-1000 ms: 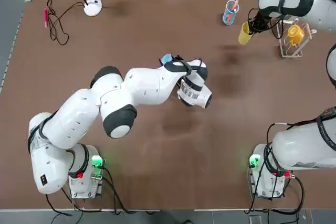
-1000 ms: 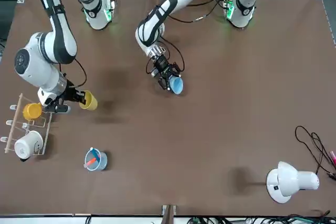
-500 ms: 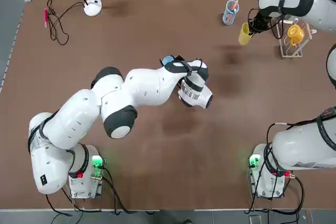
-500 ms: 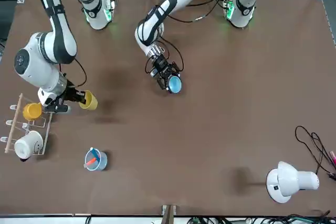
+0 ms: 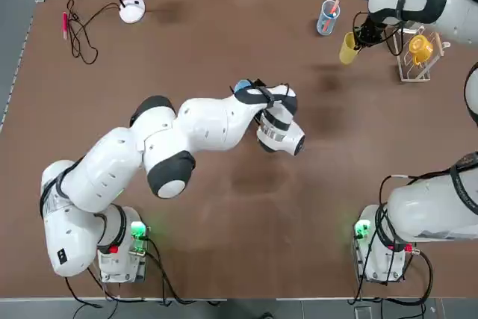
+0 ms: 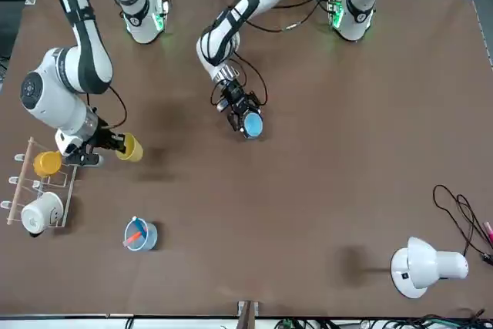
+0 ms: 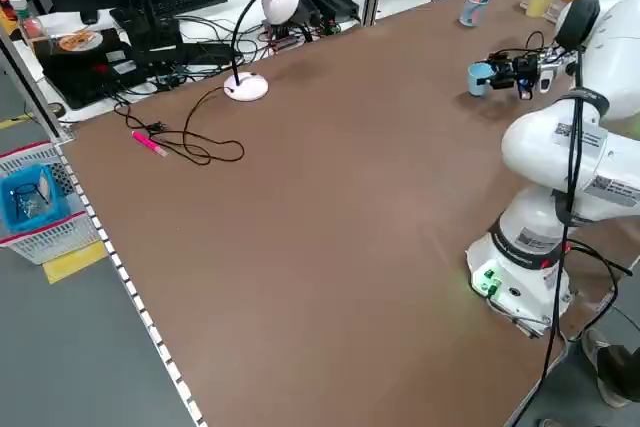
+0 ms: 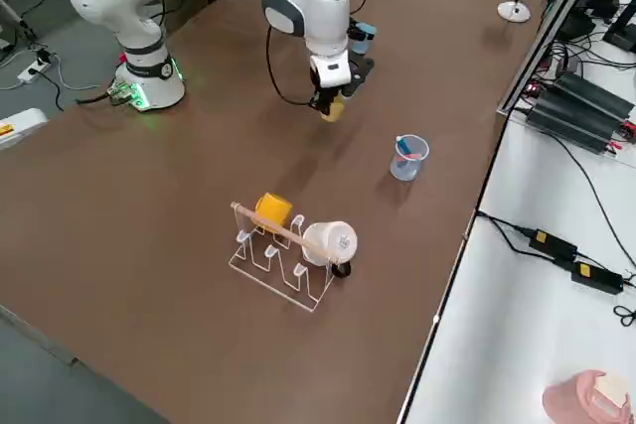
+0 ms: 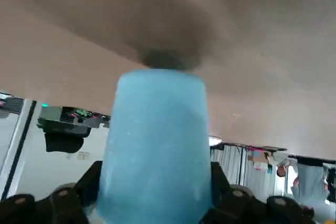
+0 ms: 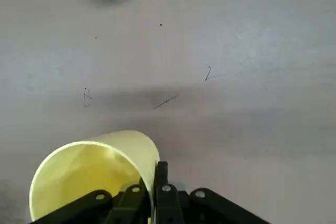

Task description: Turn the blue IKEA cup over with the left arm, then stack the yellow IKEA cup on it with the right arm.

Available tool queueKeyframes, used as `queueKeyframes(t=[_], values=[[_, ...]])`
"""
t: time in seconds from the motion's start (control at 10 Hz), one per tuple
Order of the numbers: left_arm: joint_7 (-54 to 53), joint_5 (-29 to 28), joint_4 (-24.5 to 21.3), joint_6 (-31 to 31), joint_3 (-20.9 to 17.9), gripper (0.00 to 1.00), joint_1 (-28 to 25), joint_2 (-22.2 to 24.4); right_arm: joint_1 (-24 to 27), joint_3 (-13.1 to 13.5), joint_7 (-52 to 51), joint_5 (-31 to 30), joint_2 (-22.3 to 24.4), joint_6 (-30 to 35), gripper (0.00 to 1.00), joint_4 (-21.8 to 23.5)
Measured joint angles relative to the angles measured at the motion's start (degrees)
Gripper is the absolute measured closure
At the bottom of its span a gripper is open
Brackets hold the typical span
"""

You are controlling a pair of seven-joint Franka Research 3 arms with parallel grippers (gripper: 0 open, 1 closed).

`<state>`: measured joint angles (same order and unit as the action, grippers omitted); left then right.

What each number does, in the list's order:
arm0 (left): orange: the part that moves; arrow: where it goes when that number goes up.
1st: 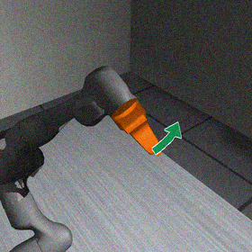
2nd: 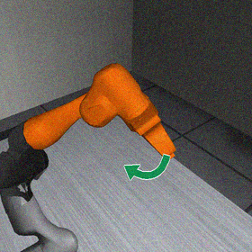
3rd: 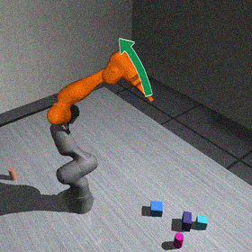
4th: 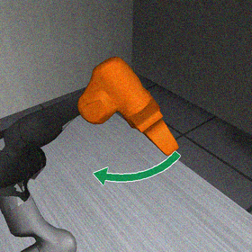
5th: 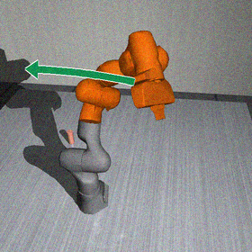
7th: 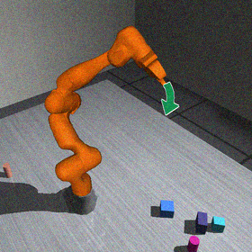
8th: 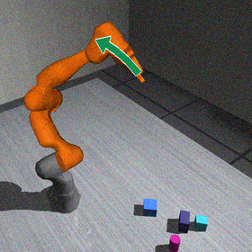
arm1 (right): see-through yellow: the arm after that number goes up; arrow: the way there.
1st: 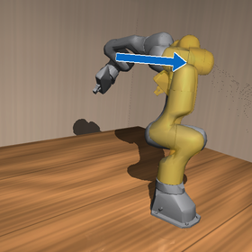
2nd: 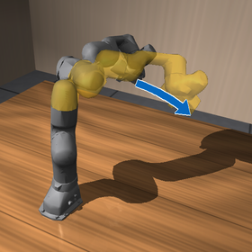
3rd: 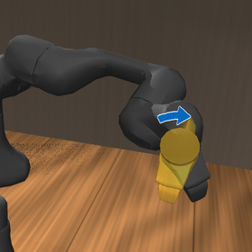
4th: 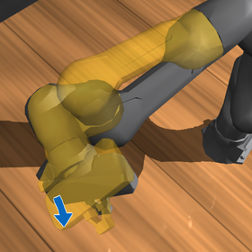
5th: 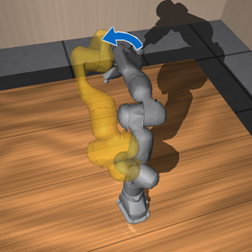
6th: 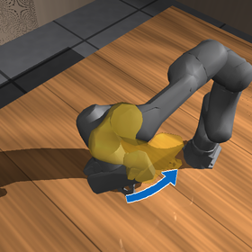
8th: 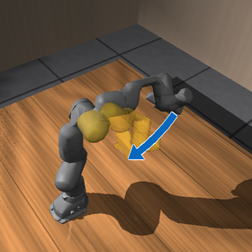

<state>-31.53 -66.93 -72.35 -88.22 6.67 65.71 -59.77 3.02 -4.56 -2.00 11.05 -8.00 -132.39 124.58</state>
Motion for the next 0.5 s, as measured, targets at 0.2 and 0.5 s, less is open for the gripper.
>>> queueKeyframes(t=[0.2, 0.5], values=[[1.5, 0.0, 0.2, -0.4, 0.1, 0.11, 0.5, 0.0, 0.0, 0.0, 0.0, 0.0, 0.0, 0.0, 0.96, 0.0], [2.1, 0.0, 0.4, -0.4, 0.0, 0.01, 0.7, -0.1, 0.0, 0.0, 0.0, 0.0, 0.0, 0.0, 0.96, 0.0]])
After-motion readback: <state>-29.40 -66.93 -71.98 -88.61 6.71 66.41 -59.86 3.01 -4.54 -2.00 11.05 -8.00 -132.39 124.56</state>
